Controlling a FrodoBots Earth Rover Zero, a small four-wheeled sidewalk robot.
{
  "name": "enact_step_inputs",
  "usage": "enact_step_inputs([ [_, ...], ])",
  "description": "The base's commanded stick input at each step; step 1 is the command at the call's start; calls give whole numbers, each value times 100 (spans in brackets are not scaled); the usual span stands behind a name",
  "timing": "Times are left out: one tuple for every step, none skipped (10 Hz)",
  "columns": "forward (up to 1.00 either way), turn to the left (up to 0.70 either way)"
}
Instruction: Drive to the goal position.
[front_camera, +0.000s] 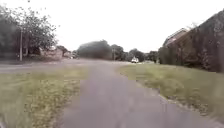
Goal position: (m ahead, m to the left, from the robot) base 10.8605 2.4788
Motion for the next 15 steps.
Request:
enact_step_inputs([
  [100,0],
  [100,0],
  [100,0],
  [100,0],
  [100,0],
  [100,12],
  [100,27],
  [100,40],
  [100,21],
  [100,7],
  [100,0],
  [100,0],
  [100,0],
  [100,0],
  [100,0],
])
